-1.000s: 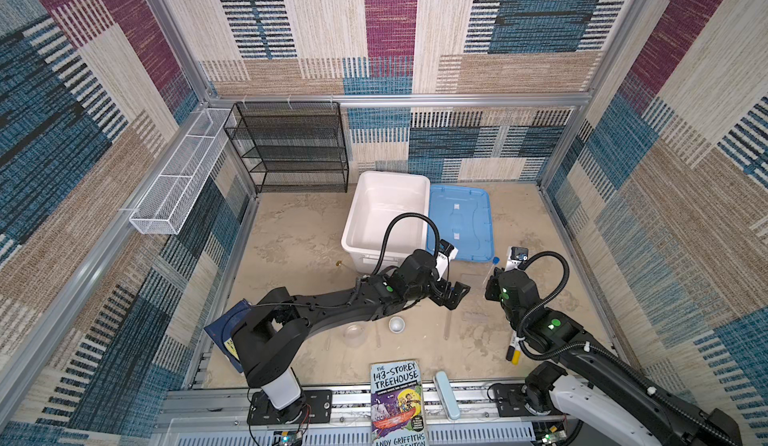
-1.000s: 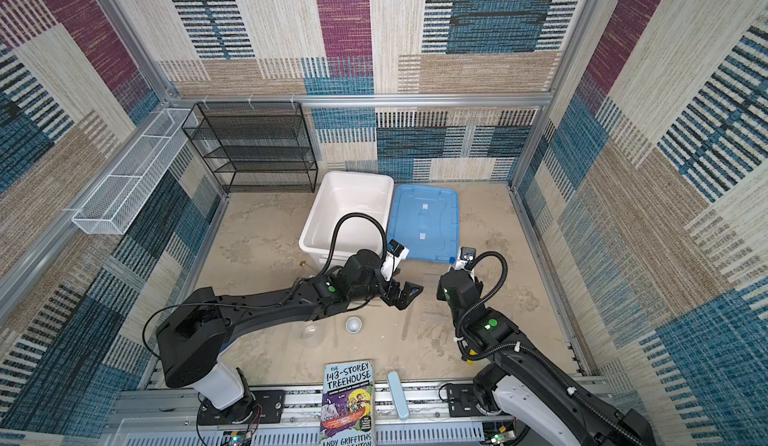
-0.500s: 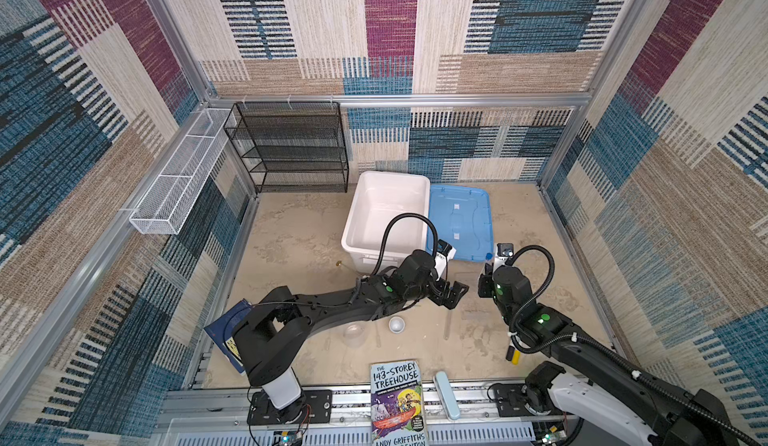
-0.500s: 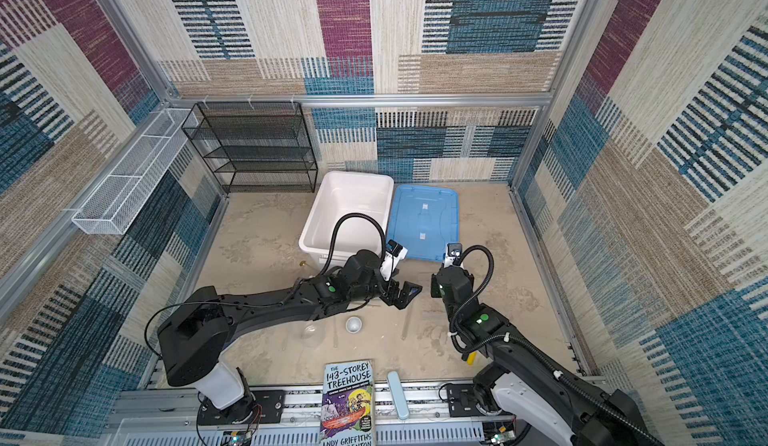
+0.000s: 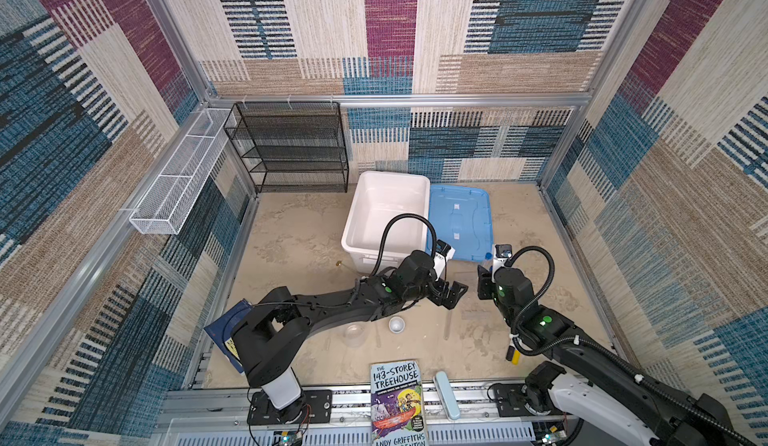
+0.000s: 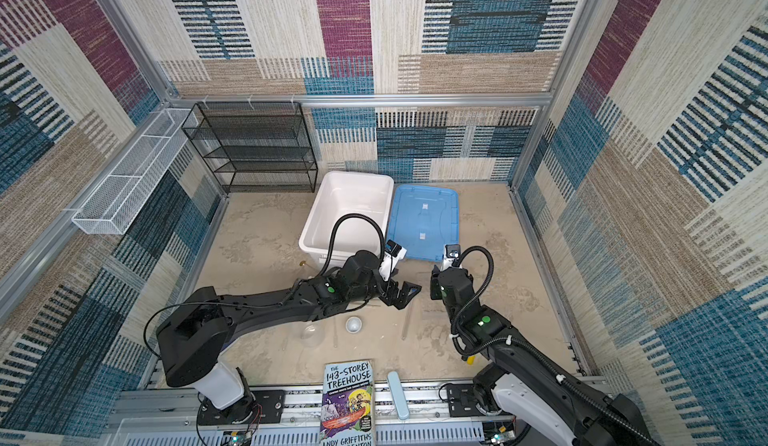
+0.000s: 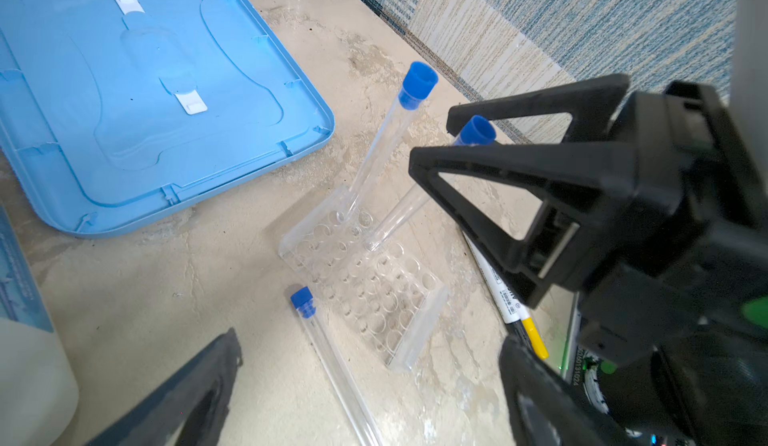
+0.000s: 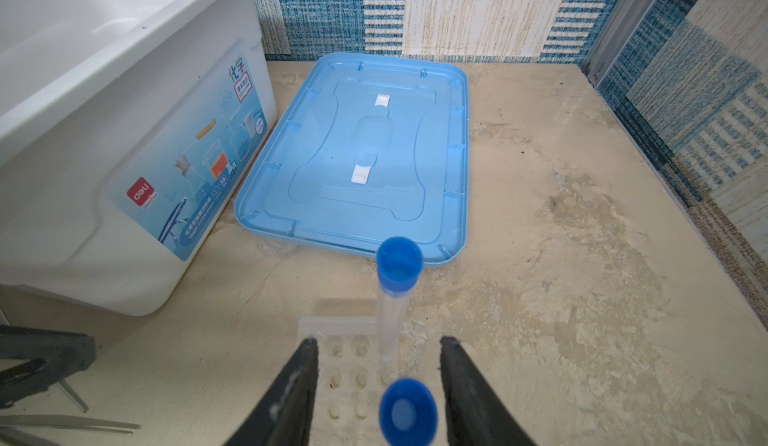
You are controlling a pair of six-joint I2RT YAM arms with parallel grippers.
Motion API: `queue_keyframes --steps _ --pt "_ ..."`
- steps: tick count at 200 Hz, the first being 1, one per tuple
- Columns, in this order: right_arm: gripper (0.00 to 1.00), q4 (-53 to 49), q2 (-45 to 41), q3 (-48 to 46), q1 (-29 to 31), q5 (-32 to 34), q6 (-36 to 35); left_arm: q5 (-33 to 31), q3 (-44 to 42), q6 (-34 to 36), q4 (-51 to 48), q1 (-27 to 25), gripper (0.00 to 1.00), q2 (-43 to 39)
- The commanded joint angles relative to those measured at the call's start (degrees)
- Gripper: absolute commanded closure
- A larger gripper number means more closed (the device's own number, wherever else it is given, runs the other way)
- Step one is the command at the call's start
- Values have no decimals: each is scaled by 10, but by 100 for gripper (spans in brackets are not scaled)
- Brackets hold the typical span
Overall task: Organize the chemistry lab equipment
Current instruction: 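Lower the tube into the clear rack with the right gripper and release, then lower the left gripper to the lying third tube while the right arm draws back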
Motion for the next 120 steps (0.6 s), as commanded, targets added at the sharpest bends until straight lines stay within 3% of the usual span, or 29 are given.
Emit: queue_keyframes --steps 1,17,33,95,120 --pt "38 -13 -7 9 1 16 33 -17 9 -6 -16 0 1 -6" --pt "27 -28 -20 16 1 17 51 -30 21 -6 -52 0 1 -9" --pt "0 -53 -34 30 1 23 76 -35 22 -4 -71 0 1 -14" --pt "1 -132 -83 119 0 -45 139 -38 39 -14 -177 -1 3 -10" --pt "1 -168 -91 150 -5 -111 144 -13 56 -7 -207 -5 5 16"
